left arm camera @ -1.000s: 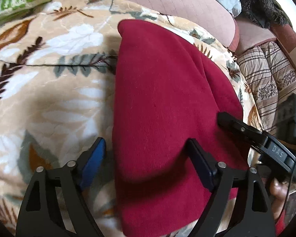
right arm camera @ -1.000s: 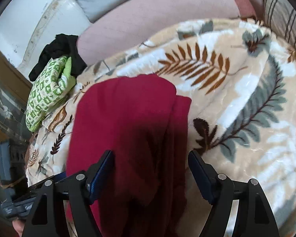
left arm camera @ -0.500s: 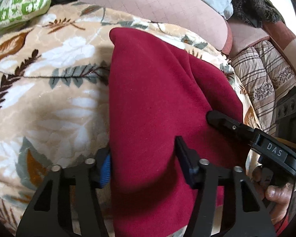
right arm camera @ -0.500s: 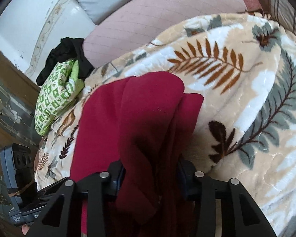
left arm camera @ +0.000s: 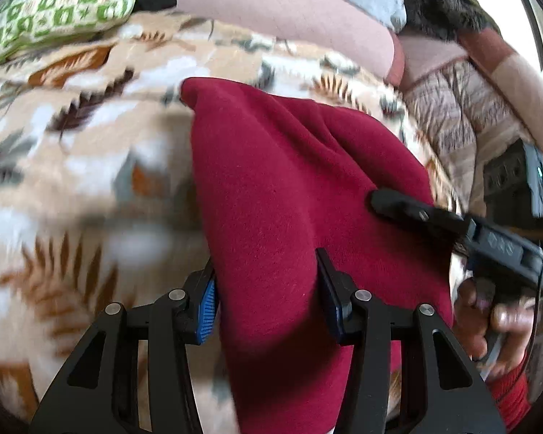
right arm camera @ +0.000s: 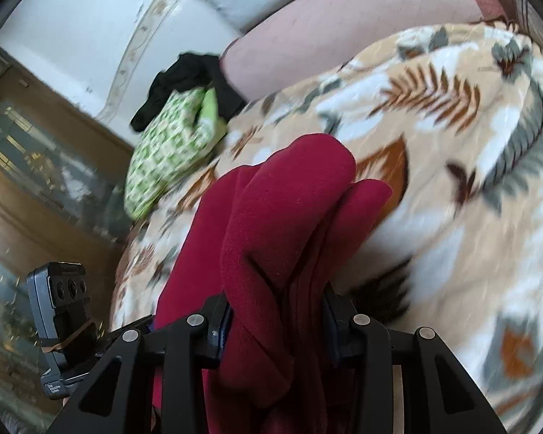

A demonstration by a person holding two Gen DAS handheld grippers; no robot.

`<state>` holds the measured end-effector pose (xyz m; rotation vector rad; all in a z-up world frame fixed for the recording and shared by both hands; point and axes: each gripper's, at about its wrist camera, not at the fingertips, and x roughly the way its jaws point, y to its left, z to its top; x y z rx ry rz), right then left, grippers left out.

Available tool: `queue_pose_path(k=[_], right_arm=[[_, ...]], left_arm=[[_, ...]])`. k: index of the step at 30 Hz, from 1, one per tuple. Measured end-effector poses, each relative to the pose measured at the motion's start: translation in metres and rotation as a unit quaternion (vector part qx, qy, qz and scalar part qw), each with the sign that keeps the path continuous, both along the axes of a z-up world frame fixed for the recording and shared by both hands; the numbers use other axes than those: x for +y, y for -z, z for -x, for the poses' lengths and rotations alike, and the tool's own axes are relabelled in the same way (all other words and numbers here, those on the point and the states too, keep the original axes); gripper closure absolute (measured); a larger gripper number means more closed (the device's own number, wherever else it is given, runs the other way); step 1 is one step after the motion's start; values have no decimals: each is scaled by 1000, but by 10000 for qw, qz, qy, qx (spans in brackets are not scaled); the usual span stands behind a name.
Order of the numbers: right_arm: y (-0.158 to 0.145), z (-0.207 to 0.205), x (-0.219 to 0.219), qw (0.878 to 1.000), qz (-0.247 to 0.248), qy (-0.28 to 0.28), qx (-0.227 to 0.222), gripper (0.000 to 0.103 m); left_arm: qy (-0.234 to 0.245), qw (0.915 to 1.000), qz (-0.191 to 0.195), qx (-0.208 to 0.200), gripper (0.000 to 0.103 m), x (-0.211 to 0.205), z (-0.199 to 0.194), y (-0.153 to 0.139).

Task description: Fold small clothes

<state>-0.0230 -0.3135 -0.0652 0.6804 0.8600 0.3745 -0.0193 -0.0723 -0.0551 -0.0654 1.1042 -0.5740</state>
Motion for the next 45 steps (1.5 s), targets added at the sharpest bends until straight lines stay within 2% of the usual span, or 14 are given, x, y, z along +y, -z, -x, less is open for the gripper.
queue_pose_path(k=[4, 9, 13, 14, 15, 16, 19, 23, 29, 33, 36, 40, 41, 45], right_arm=[[28, 19, 7, 9965, 620, 12, 559, 53], [-5, 43, -16, 9973, 535, 512, 1, 52], [-19, 21, -8, 9965, 681, 483, -102, 52], [-16, 15, -2, 9961, 772, 412, -60, 54], [-12, 7, 7, 9950, 949, 294, 34, 65], [-9, 2, 14, 9922, 1215, 237, 143, 81], [5, -8, 27, 9716, 2331, 330, 250, 89], [20, -9, 13, 9766, 2076, 370, 430, 89], [-17, 20, 11, 9774, 2090, 290, 118, 89], [-38, 43, 32, 9770, 2120, 21, -232, 85], [-29, 47, 51, 9732, 2284, -174, -214, 82], [15, 40, 58, 9645, 2605, -93, 426, 81], [19, 41, 58, 9643, 2620, -28, 383, 81], [4, 53, 56, 9690, 2464, 5, 164, 81]], left_arm=[[108, 9993, -339, 89, 55, 2, 19, 23], [73, 9985, -540, -98, 54, 4, 23, 5], [-60, 9954, -717, -640, 54, 6, 34, -8], [-67, 9949, -717, -701, 54, 6, 33, -10], [-56, 9944, -754, -742, 54, 5, 34, -11], [-43, 9942, -784, -739, 54, 5, 34, -9], [-67, 9937, -908, -647, 54, 1, 28, 0], [-193, 9933, -993, -553, 51, -4, 23, 11], [-268, 9923, -1041, -610, 50, -6, 27, 13], [-321, 9919, -1056, -625, 50, -7, 27, 13], [-353, 9916, -1065, -646, 50, -6, 28, 12], [-304, 9913, -1084, -685, 50, -7, 33, 9], [-295, 9904, -1134, -729, 50, -7, 35, 7], [-293, 9881, -1214, -895, 50, -7, 41, 0]])
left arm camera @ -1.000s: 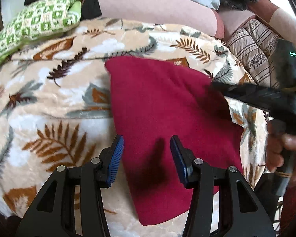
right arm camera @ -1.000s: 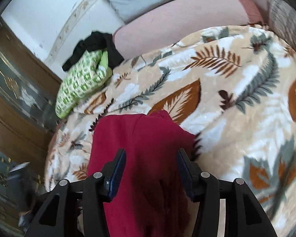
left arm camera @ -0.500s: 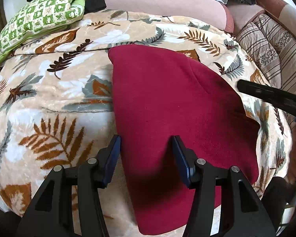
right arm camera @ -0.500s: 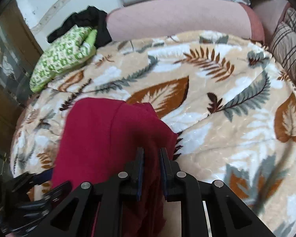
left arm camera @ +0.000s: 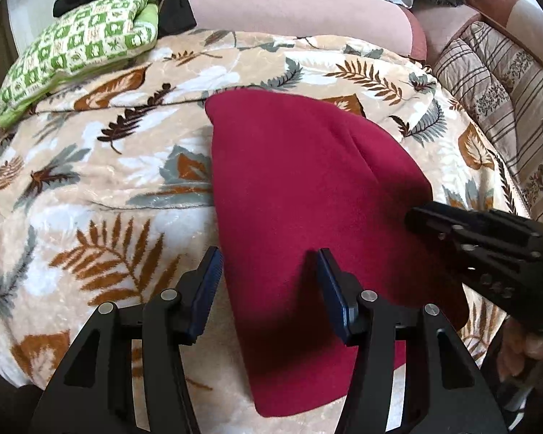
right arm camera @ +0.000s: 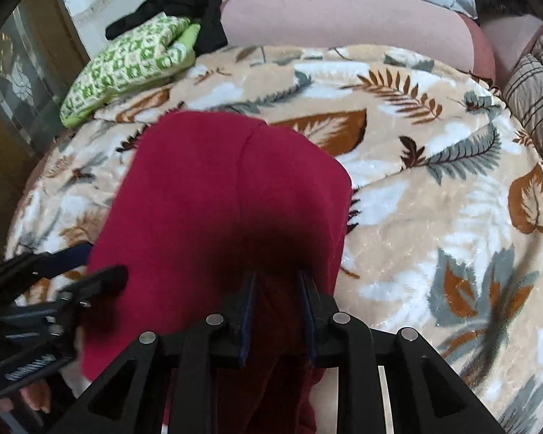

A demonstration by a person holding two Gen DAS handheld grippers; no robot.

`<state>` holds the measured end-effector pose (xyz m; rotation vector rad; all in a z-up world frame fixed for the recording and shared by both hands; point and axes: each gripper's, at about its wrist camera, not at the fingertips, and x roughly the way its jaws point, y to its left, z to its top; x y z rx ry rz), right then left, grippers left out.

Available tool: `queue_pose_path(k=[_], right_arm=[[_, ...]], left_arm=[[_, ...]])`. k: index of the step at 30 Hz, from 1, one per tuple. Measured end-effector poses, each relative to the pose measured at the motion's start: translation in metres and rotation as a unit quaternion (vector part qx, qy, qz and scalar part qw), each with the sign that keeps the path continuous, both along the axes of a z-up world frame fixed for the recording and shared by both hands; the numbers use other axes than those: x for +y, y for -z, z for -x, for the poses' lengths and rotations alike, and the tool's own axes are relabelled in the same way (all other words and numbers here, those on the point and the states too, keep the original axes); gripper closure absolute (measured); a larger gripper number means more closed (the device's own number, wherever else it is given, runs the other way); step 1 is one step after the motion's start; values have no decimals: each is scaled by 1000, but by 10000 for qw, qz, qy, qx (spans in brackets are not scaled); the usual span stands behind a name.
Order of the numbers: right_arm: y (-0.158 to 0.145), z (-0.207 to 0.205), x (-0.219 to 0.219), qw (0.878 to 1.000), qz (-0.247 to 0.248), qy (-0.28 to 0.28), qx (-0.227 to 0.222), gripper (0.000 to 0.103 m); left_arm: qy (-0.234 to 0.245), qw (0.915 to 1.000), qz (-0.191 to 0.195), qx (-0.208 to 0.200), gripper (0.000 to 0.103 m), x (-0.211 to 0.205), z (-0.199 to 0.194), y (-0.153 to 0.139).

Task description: Fold small clothes

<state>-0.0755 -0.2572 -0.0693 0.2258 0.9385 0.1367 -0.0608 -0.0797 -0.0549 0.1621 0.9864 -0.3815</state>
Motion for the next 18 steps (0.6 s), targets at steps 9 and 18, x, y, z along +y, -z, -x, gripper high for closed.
queue_pose_path(k=[9, 18], right_arm=[[-26, 32, 9, 9991, 138, 139, -374, 62], [-38, 43, 7, 9981, 191, 248, -526, 61]], left_arm=[[-196, 9994, 34, -273, 50, 3, 12, -14], [-329, 9990, 92, -304, 50, 8, 16, -20]])
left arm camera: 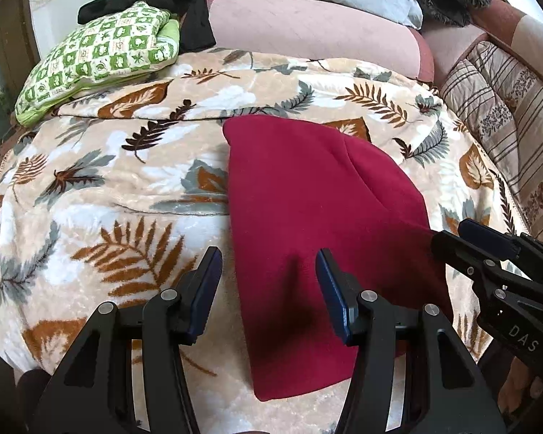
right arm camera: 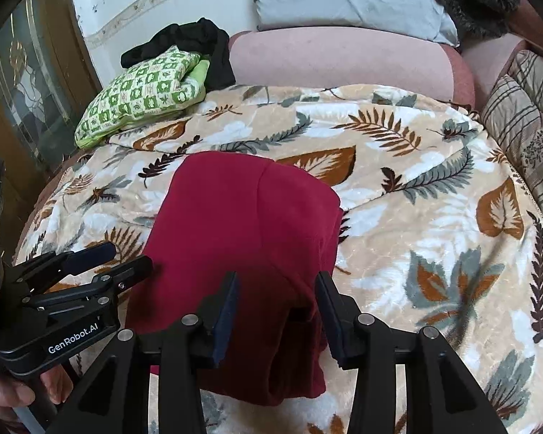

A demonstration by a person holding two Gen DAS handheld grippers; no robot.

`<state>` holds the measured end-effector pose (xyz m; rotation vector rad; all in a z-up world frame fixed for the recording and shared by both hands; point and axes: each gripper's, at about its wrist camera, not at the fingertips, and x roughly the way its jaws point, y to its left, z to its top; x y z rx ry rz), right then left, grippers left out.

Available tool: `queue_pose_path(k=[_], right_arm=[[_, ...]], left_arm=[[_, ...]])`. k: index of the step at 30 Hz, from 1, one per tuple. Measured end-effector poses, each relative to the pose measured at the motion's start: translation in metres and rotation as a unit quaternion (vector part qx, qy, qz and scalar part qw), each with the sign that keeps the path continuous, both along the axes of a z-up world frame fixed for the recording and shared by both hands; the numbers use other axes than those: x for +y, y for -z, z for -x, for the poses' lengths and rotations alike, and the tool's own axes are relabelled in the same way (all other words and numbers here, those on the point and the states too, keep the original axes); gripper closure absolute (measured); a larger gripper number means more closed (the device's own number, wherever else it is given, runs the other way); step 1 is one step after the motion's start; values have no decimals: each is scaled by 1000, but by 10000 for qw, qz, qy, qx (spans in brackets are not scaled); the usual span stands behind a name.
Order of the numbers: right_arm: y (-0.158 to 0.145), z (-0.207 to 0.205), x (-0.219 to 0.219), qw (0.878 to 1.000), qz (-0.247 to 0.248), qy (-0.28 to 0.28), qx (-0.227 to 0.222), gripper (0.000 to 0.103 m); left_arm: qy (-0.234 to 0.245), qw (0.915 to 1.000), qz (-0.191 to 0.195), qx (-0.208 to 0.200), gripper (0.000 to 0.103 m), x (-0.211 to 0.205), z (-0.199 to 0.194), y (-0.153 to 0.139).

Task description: Fold small clothes

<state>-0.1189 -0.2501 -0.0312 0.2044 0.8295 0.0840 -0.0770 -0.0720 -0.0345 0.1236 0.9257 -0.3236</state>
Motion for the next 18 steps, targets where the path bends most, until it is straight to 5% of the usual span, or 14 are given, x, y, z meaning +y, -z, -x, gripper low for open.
queue_pose_path(k=[18], right_arm=[[0, 0, 12, 10000, 4, -83, -7, 58]], left_arm=[[-70, 9997, -93, -204, 50, 3, 11, -8]])
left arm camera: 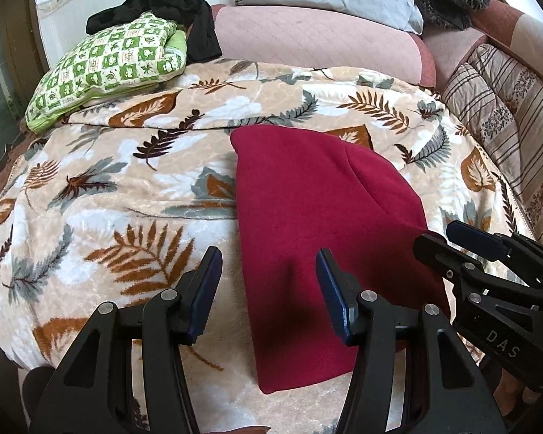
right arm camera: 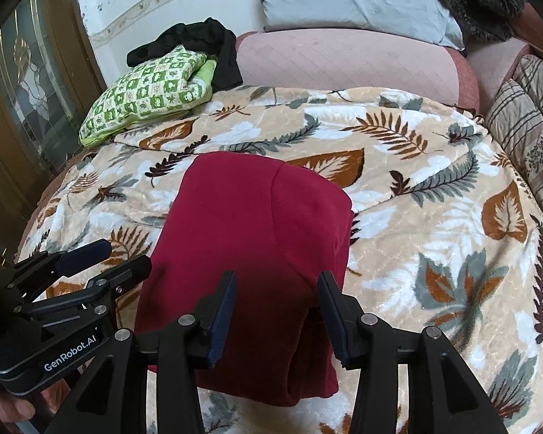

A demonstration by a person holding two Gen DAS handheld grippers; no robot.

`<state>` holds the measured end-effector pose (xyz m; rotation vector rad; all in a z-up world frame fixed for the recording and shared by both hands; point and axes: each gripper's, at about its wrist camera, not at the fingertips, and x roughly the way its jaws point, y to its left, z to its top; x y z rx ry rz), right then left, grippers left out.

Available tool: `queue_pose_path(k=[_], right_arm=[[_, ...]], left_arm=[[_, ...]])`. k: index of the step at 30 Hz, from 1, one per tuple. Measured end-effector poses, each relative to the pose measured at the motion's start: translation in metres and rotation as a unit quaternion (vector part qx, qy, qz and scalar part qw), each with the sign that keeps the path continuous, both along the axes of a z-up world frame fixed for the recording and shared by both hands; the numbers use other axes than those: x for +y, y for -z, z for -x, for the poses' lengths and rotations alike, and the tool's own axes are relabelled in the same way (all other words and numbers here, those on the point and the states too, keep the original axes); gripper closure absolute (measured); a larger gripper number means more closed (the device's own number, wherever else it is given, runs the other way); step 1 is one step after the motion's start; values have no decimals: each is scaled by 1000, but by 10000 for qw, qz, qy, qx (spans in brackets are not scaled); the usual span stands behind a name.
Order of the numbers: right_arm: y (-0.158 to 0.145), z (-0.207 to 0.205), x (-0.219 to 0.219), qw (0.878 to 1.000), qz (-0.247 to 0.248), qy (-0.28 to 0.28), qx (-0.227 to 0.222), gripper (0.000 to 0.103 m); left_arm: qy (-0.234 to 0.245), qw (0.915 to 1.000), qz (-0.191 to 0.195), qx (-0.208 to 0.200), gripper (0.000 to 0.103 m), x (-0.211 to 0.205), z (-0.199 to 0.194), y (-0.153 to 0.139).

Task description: Fold small clothes

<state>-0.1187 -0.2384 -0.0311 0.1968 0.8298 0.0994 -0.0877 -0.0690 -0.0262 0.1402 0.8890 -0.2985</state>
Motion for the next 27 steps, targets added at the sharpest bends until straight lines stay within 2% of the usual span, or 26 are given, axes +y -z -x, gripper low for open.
queue_pose_path(k=[17, 27], right_arm=[[4, -5, 6, 10000, 42, -7, 87, 57], [8, -8, 5, 9999, 54, 19, 127, 53]], left_arm=[[-30, 10000, -7, 33, 50, 2, 1, 2], [-14, 9999, -64, 141, 50, -1, -4, 13]])
